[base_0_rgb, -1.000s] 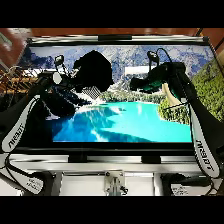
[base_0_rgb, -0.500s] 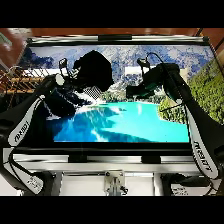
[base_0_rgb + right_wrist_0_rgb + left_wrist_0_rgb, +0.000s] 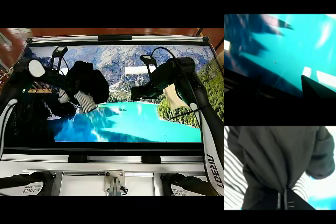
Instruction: Fold the shirts.
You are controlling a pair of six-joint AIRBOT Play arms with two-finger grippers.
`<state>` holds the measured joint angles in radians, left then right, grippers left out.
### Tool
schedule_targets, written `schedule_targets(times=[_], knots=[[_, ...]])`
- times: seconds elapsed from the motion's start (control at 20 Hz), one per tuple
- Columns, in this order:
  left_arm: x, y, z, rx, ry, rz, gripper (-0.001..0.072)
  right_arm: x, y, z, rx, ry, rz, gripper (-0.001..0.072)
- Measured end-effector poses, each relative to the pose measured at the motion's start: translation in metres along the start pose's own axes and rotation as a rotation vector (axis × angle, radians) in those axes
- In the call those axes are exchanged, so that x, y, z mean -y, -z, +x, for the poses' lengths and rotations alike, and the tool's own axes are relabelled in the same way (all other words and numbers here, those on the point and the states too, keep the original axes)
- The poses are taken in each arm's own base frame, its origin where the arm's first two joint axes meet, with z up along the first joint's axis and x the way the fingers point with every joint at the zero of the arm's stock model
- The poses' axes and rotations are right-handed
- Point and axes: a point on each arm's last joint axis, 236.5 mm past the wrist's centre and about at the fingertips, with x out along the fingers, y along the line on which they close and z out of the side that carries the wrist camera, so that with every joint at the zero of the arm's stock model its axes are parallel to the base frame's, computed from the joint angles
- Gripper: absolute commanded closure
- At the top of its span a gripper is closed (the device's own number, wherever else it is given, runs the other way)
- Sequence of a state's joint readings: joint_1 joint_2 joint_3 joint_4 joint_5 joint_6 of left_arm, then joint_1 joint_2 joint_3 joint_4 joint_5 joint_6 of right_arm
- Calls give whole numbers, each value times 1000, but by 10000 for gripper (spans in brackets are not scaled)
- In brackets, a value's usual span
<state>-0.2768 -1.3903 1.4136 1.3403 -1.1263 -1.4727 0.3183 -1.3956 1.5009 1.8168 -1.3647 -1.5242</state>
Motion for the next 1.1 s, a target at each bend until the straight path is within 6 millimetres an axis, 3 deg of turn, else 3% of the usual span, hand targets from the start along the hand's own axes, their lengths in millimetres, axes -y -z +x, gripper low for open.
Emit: schedule_targets(times=[0.15,0.2,0.35,0.5,0.75,0.95,1.0,1.05,1.1], knots=[[20,76,-6,-90,-1,-59,655,-23,14,4,-29,-104,36,95],[25,98,-8,-102,0,-78,655,-31,20,12,-42,-148,59,48],[34,137,-22,-93,3,-109,655,-54,35,42,-71,-283,147,48],[38,148,-35,-46,9,-120,655,-76,44,77,-101,-358,213,48],[39,152,-39,-16,15,-130,654,-120,71,136,-210,-436,264,48],[40,148,-40,8,18,-133,655,-144,73,164,-207,-471,321,59],[40,145,-40,21,19,-133,655,-147,69,168,-189,-475,337,243],[40,142,-40,35,21,-133,654,-149,65,172,-174,-476,359,478],[40,137,-41,53,23,-133,654,-151,62,174,-158,-478,375,608]])
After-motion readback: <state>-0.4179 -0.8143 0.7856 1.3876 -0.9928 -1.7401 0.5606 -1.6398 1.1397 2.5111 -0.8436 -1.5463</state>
